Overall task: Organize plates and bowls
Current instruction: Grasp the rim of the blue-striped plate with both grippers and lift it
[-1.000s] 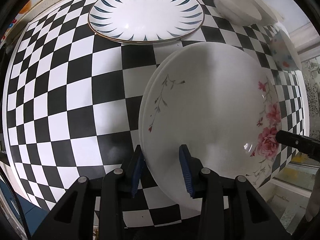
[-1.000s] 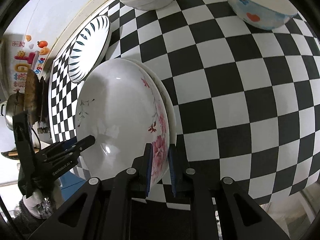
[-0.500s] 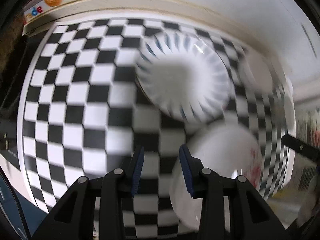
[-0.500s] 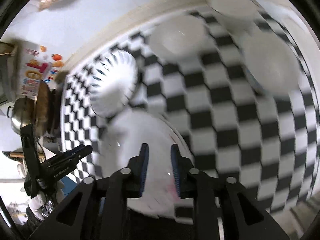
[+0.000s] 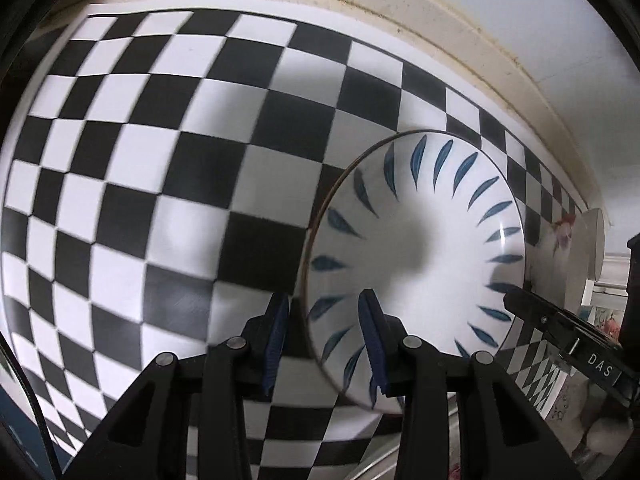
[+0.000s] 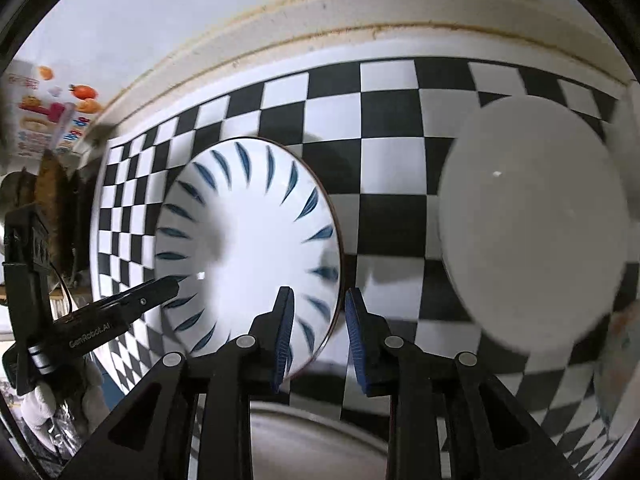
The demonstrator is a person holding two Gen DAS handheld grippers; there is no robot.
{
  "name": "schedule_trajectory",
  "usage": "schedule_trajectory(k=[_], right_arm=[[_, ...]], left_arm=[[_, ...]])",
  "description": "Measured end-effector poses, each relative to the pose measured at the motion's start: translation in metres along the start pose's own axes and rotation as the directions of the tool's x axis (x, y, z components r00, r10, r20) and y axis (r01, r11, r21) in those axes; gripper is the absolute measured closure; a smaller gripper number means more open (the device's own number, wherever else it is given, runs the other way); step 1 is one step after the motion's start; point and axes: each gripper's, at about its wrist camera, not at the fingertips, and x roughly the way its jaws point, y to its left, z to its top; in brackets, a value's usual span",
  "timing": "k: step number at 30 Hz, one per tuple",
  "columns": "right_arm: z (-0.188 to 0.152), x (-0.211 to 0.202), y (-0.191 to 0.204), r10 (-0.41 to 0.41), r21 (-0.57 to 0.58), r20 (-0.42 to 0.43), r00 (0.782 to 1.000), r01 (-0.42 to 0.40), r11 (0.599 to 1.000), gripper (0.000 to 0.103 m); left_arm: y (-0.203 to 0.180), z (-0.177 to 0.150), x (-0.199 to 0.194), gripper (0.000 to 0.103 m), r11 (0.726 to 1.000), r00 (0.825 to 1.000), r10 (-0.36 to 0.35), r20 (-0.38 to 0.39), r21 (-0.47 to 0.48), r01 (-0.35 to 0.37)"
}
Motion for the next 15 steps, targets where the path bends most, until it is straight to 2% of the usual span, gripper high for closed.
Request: schedule_trajectory(k=[4,7,9,15], right_arm=[[0.012,0.011,-0.003,0.021,0.009,-0.024,0.999,-0.021,1.0,0.078],[0.015,0.016,0.001,-0.01,-0.011,-0.025,1.0,0.01,1.0,0.08],[0.016,0.019,0.002,-0.032,-0.018,-0.026,0.999,0.031,0.999,0.085],[0.013,0.017,0.005,-0.023,-0.039,-0.012,1.0,0.022,0.999,0.086]], left_arm=[[-0.007,0.007,-0.001,0.072,1.0,1.0,0.012,0.018,0.026,-0.013],[-0.011,0.011,0.001,0.074,0.998,0.999,0.042,0.028,0.035,-0.043],[-0.013,0.011,0.0,0.073,0.998,0.998,0.055,0.043,0.04,-0.057],[-0.02,0.003,-0.008,0.074,0.994,0.992,0.095,0.08,0.051,-0.099]])
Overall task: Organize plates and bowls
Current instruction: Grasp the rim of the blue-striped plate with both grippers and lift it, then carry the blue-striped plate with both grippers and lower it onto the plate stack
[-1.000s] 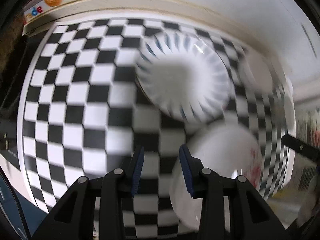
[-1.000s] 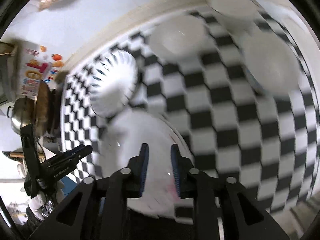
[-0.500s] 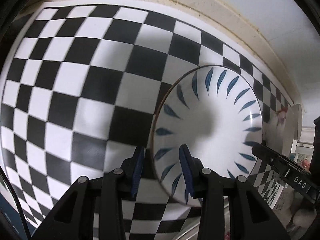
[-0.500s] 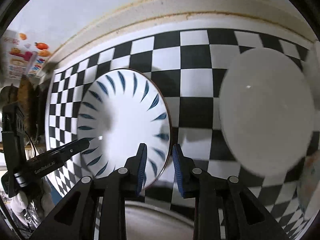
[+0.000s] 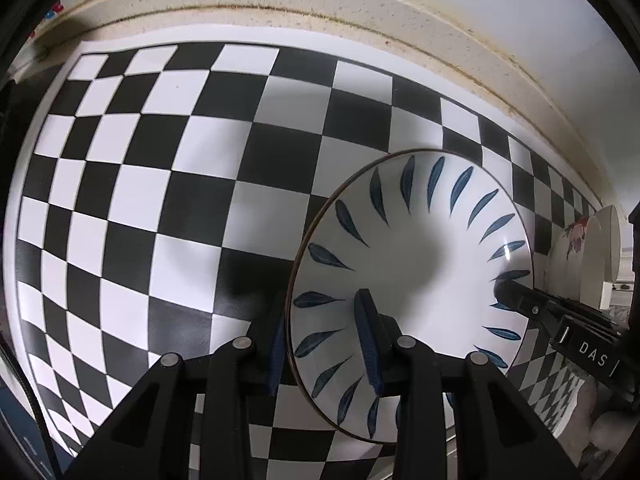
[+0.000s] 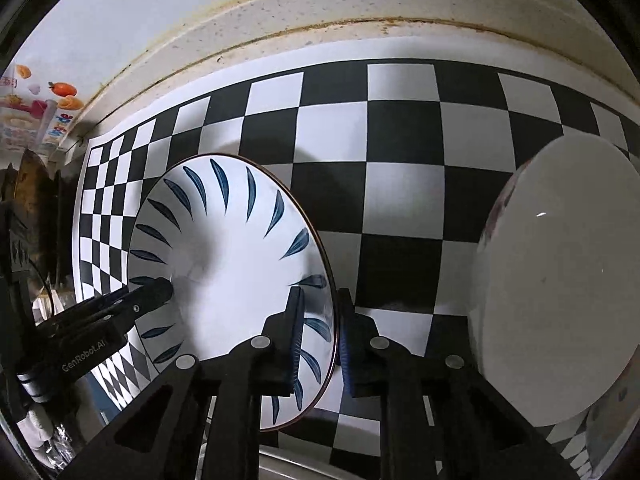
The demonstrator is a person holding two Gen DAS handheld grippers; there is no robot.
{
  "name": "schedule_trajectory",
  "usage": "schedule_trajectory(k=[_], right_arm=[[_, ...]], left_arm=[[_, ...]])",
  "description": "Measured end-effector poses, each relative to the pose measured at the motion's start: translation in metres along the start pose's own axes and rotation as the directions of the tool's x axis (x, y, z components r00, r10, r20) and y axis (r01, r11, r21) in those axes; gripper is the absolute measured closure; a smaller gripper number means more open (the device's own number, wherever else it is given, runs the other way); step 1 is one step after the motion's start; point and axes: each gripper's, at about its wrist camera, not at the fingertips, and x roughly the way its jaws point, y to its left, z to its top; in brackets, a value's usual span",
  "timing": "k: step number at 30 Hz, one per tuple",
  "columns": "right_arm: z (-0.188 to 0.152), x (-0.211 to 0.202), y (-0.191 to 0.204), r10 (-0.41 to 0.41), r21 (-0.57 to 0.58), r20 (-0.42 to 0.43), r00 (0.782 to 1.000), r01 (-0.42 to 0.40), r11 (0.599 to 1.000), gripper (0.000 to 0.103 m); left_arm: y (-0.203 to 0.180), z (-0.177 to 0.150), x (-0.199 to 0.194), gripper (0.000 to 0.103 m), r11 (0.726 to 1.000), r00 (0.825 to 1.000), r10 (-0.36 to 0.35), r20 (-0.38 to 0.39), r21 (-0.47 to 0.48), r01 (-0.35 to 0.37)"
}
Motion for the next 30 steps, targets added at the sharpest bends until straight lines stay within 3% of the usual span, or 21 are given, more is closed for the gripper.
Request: schedule_trajectory(k=[9,15,24,30], right_arm=[[-0.014,-0.029,0.01,0.038,-0.04,0.029,0.999,-0.036,0.999,0.086],[-0.038,-0.071,0.02,0.051,-0.065,0.084,0.995,-0.046,0.997,0.086],[-0.107,-0.139,0.018,0.058,-0.033,0.183,0.981,-0.053,0.998,0.086],[-0.167,-0.162,0.005,0.049,0.008,0.22,0.974,-0.052,0.999,0.086]], left_arm=[[-0.008,-0.013,-0.045,0.074,1.0,0.997,-0.001,0.081,-0.002,0.002],[0.005,-0.044,-0.1,0.074,0.999,0.989,-0.033,0.145,0.035,0.028],[-0.021,-0.092,-0.137,0.073,0.988,0.983,-0.086,0.161,0.144,0.062],[-0.045,-0.127,-0.135,0.073,0.976,0.983,-0.106,0.149,0.202,0.074]])
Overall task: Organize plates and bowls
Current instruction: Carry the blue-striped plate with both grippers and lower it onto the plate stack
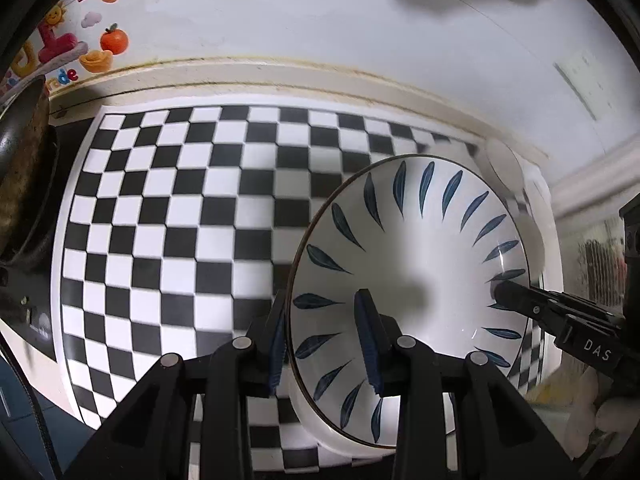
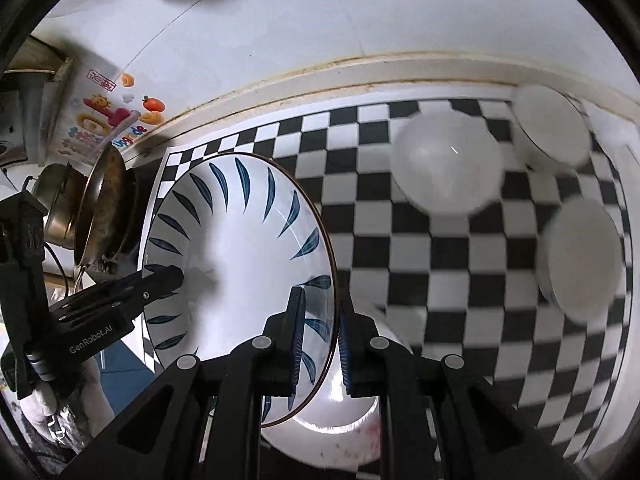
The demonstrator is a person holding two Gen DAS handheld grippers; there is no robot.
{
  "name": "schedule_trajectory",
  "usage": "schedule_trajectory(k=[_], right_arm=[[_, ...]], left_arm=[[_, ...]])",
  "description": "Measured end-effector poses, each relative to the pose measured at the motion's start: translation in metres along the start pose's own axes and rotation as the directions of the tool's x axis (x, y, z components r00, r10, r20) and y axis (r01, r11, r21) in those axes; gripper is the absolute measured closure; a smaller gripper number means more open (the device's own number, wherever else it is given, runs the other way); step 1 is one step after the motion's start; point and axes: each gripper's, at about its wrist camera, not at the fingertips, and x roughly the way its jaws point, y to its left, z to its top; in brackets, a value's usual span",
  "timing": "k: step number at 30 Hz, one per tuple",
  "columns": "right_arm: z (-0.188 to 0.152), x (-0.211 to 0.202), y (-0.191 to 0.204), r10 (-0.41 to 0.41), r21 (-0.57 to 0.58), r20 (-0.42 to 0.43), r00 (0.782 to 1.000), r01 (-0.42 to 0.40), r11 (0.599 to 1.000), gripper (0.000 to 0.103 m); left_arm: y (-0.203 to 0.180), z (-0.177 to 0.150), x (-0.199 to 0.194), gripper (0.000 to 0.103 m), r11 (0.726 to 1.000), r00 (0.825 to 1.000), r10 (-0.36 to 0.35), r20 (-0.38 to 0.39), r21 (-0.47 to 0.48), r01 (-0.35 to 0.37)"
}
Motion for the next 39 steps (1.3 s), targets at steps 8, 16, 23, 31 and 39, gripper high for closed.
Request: schedule_trajectory(k=[8,16,23,31,39], right_arm=[[-0.068,0.003,-0.027,-0.003,0.071,-0.025,1.0,0.005,0.997,0.086],[-0.109,0.035,-0.048,-0.019,0.11,-0.073,0.997,0.027,0.994,0.086],[-0.115,0.057,-0.061,-0.029,0.129,-0.098,0.995,0.042,0.991,0.086],[-0.11,0.07,-0.067,-0.03,0.133,-0.117,0.993,0.046,0.99,0.086],[-0.106,0.076,-0.071,-0.025,0.135,-0.13,0.991,0.043,0.99,0.086]], left_arm=[[-0.019,-0.048,0.019,0.073,0.999,0.998,0.001,-0.067,0.047,0.002],[-0.021,-0.073,0.058,0.073,0.999,0.989,0.021,-0.146,0.05,-0.013],[-0.023,-0.08,0.079,0.073,0.998,0.983,0.037,-0.182,0.048,-0.029],[-0.024,-0.075,0.089,0.073,0.998,0.979,0.051,-0.196,0.053,-0.042],[-0.023,-0.074,0.098,0.073,0.997,0.975,0.058,-0.213,0.052,-0.048]])
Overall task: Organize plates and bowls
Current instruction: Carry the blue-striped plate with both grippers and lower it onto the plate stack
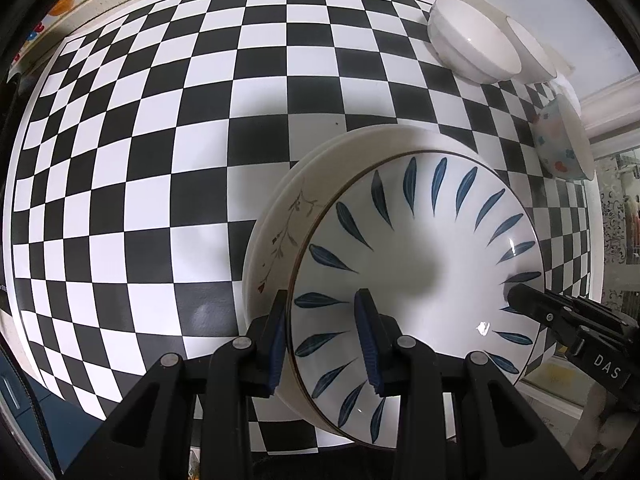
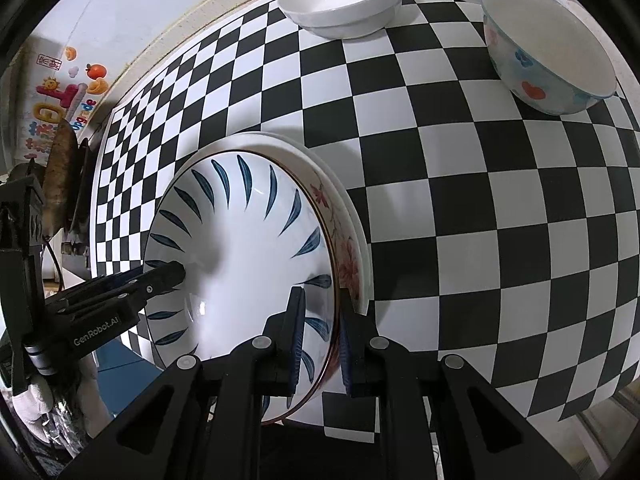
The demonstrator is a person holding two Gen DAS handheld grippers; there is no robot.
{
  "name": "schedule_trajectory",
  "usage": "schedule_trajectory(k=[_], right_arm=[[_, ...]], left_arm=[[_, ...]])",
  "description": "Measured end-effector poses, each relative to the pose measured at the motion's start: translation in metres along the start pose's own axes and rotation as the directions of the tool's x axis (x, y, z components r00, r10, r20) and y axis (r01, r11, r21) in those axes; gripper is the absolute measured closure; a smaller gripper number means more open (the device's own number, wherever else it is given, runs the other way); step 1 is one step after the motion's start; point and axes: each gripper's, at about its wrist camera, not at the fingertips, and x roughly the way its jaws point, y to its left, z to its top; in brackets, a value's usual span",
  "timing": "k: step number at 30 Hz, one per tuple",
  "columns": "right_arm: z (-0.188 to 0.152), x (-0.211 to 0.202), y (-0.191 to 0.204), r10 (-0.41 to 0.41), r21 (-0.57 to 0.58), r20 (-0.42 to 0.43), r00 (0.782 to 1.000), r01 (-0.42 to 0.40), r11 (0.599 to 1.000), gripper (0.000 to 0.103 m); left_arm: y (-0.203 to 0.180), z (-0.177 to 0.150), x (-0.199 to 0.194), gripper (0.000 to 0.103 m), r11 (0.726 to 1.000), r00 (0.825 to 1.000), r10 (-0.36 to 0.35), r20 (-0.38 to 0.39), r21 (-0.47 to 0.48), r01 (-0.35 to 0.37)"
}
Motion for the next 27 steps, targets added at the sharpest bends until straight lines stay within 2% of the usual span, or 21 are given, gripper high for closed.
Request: schedule_trajectory(k=[14,27], right_arm=[[0.0034,0.0039,-0.0026,0.005,0.014,-0.018,1.0,-0.005,1.0,0.084],[0.0053,0.0047,0.0021,-0.031,0.038,-0.062,0.998,0.034,0.999,0.084]], left_arm=[[-0.0031,0.0045,0.007,0.073,1.0,1.0,0.008,-0.016,-0.009,-0.008],[-0.0044,0.0061,0.0054,0.073,0.999,0.999,0.029,-0.035,-0.019,-0.029]])
